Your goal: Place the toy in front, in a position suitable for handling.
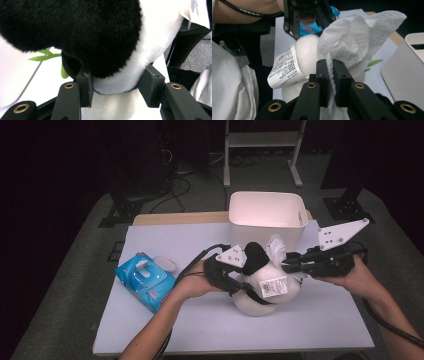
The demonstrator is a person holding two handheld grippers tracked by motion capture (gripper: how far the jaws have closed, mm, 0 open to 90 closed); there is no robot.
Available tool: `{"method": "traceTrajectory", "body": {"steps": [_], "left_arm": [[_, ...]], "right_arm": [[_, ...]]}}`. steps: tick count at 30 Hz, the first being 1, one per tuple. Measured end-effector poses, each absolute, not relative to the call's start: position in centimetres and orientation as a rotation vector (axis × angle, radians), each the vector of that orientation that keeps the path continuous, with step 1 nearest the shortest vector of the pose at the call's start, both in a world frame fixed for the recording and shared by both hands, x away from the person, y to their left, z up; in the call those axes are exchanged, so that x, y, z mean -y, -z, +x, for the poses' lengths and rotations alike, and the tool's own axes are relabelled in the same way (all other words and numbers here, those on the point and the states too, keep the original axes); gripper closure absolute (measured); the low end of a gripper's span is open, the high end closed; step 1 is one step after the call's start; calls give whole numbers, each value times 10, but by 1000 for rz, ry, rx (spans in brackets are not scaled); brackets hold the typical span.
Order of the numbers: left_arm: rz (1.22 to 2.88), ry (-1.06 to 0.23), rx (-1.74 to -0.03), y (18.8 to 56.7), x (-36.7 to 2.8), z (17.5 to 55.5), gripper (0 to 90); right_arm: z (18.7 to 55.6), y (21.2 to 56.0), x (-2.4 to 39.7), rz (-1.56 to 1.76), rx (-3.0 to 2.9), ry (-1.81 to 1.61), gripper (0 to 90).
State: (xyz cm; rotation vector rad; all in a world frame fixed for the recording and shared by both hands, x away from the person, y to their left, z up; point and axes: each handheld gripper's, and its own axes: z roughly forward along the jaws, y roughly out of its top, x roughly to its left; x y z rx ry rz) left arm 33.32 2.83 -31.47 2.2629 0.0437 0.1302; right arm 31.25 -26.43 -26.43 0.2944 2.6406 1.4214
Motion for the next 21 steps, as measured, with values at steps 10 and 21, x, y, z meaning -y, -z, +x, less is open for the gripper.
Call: {"method": "traceTrajectory", "body": {"steps": [10,21], "left_arm": [[2272,-136,-29,311,-27,329,519],[2260,-135,-41,307,-30,328,522]], "right_arm": [[310,267,264,296,-2649,-1395,832],[311,278,270,328,-2640,-1441,831]]}}
